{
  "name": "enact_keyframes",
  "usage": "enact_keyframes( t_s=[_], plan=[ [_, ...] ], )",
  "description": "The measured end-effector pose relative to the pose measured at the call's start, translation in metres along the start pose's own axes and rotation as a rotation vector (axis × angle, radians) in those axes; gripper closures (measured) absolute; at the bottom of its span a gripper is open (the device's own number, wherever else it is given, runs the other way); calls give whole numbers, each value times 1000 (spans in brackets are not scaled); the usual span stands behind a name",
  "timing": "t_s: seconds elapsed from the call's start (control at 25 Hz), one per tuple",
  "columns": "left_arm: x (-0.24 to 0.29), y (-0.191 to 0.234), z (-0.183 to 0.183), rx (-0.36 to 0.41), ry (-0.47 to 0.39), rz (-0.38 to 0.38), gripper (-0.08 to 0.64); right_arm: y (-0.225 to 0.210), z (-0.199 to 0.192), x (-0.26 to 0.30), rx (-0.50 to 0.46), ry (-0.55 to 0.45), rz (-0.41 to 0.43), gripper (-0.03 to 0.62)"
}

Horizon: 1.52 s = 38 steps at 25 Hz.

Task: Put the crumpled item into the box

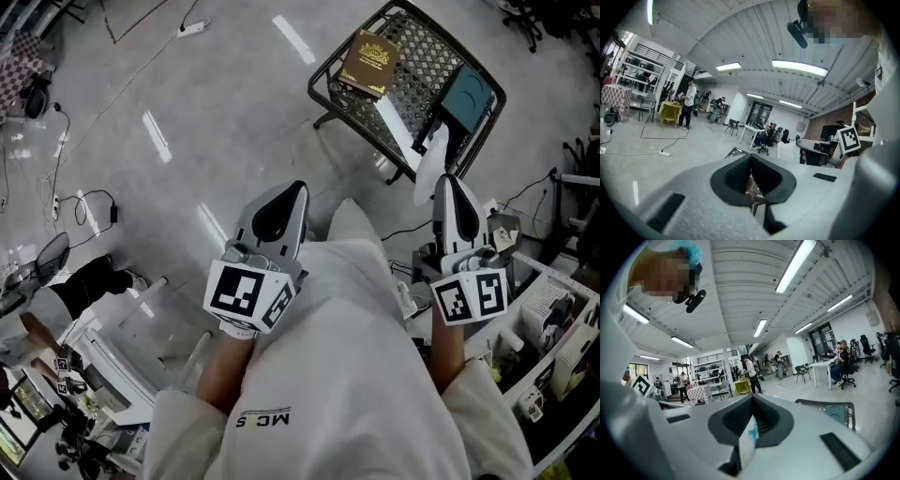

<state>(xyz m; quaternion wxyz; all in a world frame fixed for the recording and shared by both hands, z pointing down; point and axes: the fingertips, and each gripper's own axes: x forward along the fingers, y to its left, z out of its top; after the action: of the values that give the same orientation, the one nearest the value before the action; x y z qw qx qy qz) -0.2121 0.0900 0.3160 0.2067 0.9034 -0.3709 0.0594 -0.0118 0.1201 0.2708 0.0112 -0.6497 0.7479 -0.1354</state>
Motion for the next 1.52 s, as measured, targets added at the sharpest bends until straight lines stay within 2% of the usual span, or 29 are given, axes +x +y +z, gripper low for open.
enact_keyframes(
  t_s=[0.2,0.32,0.64,0.92,1.12,1.28,1.52],
  plan=[
    [23,17,-5,-16,52,-55,540,-5,-21,4,27,42,-69,577],
    [52,20,3,7,79,-89,540,-21,-26,20,9,69,-97,578],
    [189,29,48,107,147,-195,540,-115,-15,89,-7,50,-227,578],
    [295,18,90,171,168,-240,540,-187,4,141,6,53,-276,578],
    [325,24,101,158,192,-231,540,-206,6,152,16,72,-308,577],
    [348,18,95,180,229,-291,540,-219,-6,155,27,95,-368,578],
    [362,4,87,190,255,-357,540,-233,-28,152,125,122,-442,577]
  ],
)
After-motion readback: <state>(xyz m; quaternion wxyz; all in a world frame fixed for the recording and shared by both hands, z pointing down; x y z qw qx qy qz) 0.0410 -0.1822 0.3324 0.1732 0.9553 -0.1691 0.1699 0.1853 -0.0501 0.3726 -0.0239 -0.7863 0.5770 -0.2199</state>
